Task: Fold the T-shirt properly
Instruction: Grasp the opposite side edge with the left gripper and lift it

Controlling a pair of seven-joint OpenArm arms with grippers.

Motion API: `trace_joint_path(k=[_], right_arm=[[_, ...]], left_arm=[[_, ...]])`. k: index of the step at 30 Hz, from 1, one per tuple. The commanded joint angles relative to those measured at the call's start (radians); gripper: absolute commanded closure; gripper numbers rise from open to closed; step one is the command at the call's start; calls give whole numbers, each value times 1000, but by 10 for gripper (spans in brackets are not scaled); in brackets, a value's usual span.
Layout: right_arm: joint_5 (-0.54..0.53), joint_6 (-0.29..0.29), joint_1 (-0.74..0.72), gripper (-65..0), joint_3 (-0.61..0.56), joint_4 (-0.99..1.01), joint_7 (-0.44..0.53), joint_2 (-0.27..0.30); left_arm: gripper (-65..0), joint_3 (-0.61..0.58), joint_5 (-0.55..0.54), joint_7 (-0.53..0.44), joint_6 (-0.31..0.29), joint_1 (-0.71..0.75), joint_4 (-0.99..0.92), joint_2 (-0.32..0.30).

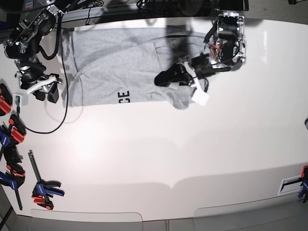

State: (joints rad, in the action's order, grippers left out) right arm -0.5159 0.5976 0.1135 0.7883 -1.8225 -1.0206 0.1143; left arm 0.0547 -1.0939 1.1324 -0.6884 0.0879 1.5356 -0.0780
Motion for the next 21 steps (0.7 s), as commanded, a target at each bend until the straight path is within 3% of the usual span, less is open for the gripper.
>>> trace_joint_path(k=[1, 7, 9, 10, 15, 21], right_arm=[[-18, -5, -11, -284, 3, -16, 22, 13], [-18, -5, -11, -284, 3, -16, 23, 13], [-18, -5, -11, -284, 3, -16, 23, 13], [-18, -5, -11, -284, 3, -16, 23, 13], [-18, -5, -11, -284, 3, -16, 23, 13], [-18, -5, -11, -284, 3, -16, 23, 13]], left_arm=[[0, -2, -32, -26, -10, -13, 18, 0], [-18, -5, -37, -27, -10, -13, 18, 0], [-209, -5, -61, -26, -10, -13, 18, 0], [-251, -5, -71, -26, -10, -13, 18, 0], [-256, -5, -138, 26, -10, -13, 81, -2], [-256, -3, -135, 27, -10, 4, 324, -49]])
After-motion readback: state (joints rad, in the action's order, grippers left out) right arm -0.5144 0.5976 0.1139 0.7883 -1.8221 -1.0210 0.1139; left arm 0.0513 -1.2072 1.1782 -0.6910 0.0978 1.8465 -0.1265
